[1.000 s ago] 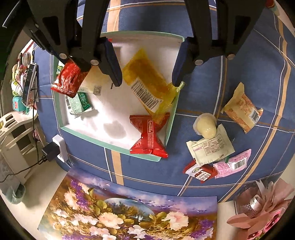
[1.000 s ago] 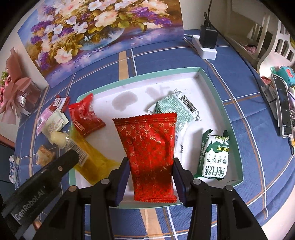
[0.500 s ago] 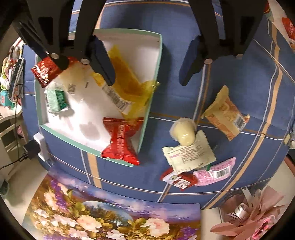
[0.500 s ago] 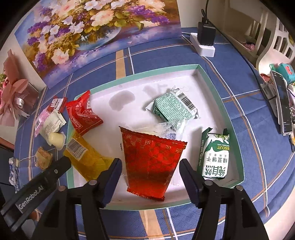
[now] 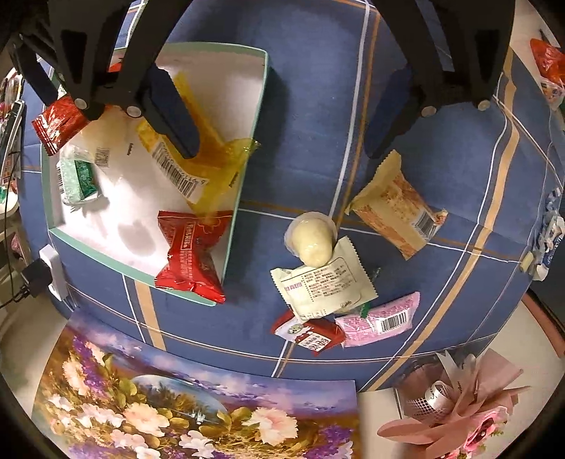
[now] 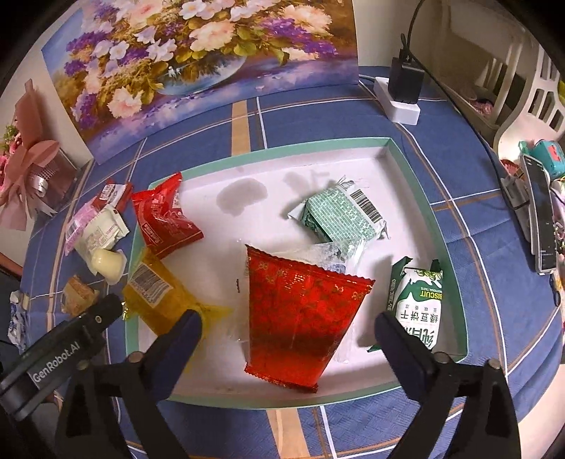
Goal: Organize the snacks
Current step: 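Withdraw both tools from the tray back toward the snack pile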
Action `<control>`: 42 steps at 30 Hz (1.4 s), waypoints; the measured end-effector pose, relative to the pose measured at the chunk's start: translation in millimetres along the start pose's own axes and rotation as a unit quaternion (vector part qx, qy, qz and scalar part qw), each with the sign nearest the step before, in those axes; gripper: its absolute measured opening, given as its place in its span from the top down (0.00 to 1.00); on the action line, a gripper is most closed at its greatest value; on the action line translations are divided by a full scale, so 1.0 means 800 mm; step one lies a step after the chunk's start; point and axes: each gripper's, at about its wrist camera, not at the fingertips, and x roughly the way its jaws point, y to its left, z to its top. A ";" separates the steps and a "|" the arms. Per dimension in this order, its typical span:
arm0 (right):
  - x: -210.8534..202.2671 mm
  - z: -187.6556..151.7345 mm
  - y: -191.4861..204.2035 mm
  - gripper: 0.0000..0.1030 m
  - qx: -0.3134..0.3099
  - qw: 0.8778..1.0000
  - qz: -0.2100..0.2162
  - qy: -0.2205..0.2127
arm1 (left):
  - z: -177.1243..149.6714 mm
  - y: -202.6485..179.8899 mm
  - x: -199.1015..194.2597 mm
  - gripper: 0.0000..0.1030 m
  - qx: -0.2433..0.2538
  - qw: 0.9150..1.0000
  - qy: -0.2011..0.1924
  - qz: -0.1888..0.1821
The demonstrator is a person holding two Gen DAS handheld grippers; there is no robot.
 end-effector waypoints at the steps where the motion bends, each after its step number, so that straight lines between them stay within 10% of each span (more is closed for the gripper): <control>1: 0.000 0.000 0.000 0.00 -0.001 1.000 0.000 -0.002 | 0.000 0.000 0.000 0.08 0.001 1.000 -0.001 0.002; 28: -0.023 -0.001 0.024 0.00 -0.014 0.999 0.001 -0.034 | 0.022 0.067 -0.029 0.08 -0.080 0.994 -0.025 0.068; 42: -0.031 -0.014 0.105 0.00 -0.044 0.997 0.045 -0.046 | 0.013 0.190 -0.017 0.08 -0.213 0.974 0.018 0.079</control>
